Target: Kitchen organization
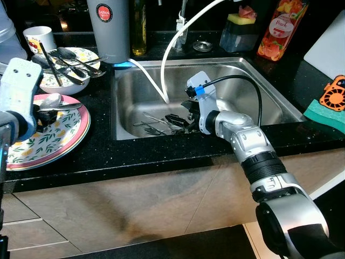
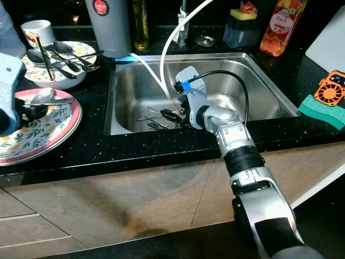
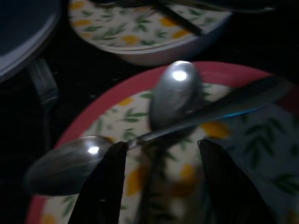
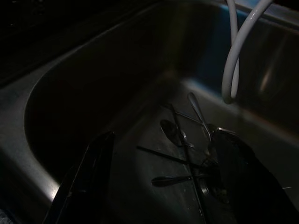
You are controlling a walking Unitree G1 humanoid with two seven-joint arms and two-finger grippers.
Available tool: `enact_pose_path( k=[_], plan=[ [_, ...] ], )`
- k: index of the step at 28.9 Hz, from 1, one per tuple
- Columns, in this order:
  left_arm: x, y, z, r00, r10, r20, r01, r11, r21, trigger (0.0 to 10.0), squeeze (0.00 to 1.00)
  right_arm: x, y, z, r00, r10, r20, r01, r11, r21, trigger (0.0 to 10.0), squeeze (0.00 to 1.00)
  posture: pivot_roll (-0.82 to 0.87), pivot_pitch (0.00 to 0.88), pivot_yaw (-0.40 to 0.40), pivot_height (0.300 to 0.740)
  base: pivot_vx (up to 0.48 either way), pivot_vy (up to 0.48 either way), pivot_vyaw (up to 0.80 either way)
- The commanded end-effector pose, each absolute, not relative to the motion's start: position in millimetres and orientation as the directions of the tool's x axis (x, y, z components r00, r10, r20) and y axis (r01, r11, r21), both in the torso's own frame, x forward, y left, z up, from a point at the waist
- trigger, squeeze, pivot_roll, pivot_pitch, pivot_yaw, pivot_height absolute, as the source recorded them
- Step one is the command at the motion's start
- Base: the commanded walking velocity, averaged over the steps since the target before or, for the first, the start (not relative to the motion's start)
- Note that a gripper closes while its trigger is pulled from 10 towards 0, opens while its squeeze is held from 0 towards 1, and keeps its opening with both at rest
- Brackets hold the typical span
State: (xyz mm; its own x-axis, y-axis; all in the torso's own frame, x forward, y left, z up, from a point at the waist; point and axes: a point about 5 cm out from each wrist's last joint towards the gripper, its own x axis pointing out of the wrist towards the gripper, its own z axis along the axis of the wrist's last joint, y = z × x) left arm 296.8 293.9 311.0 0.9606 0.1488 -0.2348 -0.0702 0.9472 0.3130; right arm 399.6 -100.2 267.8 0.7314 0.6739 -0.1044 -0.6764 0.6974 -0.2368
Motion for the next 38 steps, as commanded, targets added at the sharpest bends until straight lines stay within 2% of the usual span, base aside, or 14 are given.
enact_pose_path(
  k=[1, 11, 12, 15, 16, 18, 19, 29, 33, 38],
  plan=[
    [290.1, 302.1, 314.0, 0.950, 0.188, -0.249, -0.103, 0.942, 0.319, 10.0, 0.00, 399.6, -98.4, 269.9, 0.724, 0.681, -0.111, -0.683, 0.684, -0.256, 10.0, 0.00, 0.01, 0.170, -0.041, 0.740, 0.000, 0.000, 0.00],
    [283.7, 296.5, 303.1, 0.923, 0.152, -0.354, -0.059, 0.963, 0.262, 10.0, 0.00, 399.8, -97.0, 272.0, 0.715, 0.688, -0.127, -0.689, 0.662, -0.294, 10.0, 0.00, 0.01, 0.170, -0.045, 0.740, 0.000, 0.000, 0.00],
    [282.0, 297.2, 300.4, 0.915, 0.151, -0.374, -0.054, 0.965, 0.258, 8.9, 0.00, 399.8, -97.0, 272.1, 0.713, 0.689, -0.129, -0.690, 0.659, -0.297, 10.0, 0.00, 0.01, 0.169, -0.047, 0.740, 0.000, 0.000, 0.00],
    [281.5, 297.4, 299.7, 0.913, 0.151, -0.379, -0.053, 0.965, 0.257, 8.9, 0.00, 399.8, -97.1, 272.1, 0.713, 0.689, -0.130, -0.691, 0.659, -0.298, 10.0, 0.00, 0.01, 0.169, -0.047, 0.740, 0.000, 0.000, 0.00],
    [279.8, 297.8, 298.2, 0.908, 0.149, -0.392, -0.049, 0.966, 0.254, 0.9, 0.00, 399.7, -97.0, 271.8, 0.711, 0.690, -0.134, -0.693, 0.655, -0.301, 10.0, 0.00, 0.01, 0.167, -0.049, 0.740, 0.000, 0.000, 0.00],
    [279.1, 297.7, 297.8, 0.906, 0.147, -0.397, -0.046, 0.967, 0.252, 0.9, 0.00, 399.7, -96.9, 271.7, 0.710, 0.691, -0.135, -0.694, 0.654, -0.302, 10.0, 0.00, 0.01, 0.167, -0.049, 0.740, 0.000, 0.000, 0.00],
    [278.4, 297.2, 297.5, 0.905, 0.143, -0.401, -0.041, 0.967, 0.252, 0.0, 0.00, 399.7, -96.7, 271.6, 0.710, 0.691, -0.136, -0.694, 0.653, -0.303, 10.0, 0.00, 0.01, 0.167, -0.049, 0.740, 0.000, 0.000, 0.00],
    [277.9, 292.5, 302.0, 0.917, 0.109, -0.383, -0.009, 0.967, 0.255, 0.0, 0.00, 400.1, -95.5, 271.7, 0.707, 0.693, -0.140, -0.696, 0.647, -0.310, 10.0, 0.00, 0.01, 0.162, -0.051, 0.740, 0.000, 0.000, 0.00],
    [278.9, 278.3, 300.3, 0.923, 0.018, -0.384, 0.069, 0.975, 0.212, 0.0, 0.00, 399.9, -95.1, 271.1, 0.706, 0.695, -0.140, -0.697, 0.646, -0.311, 10.0, 0.00, 0.01, 0.152, -0.051, 0.740, 0.000, 0.000, 0.00],
    [280.7, 269.8, 302.1, 0.928, -0.025, -0.372, 0.097, 0.979, 0.177, 0.0, 0.00, 400.0, -95.6, 271.3, 0.707, 0.693, -0.140, -0.696, 0.646, -0.313, 10.0, 0.00, 0.01, 0.151, -0.051, 0.740, 0.000, 0.000, 0.00]
  ],
)
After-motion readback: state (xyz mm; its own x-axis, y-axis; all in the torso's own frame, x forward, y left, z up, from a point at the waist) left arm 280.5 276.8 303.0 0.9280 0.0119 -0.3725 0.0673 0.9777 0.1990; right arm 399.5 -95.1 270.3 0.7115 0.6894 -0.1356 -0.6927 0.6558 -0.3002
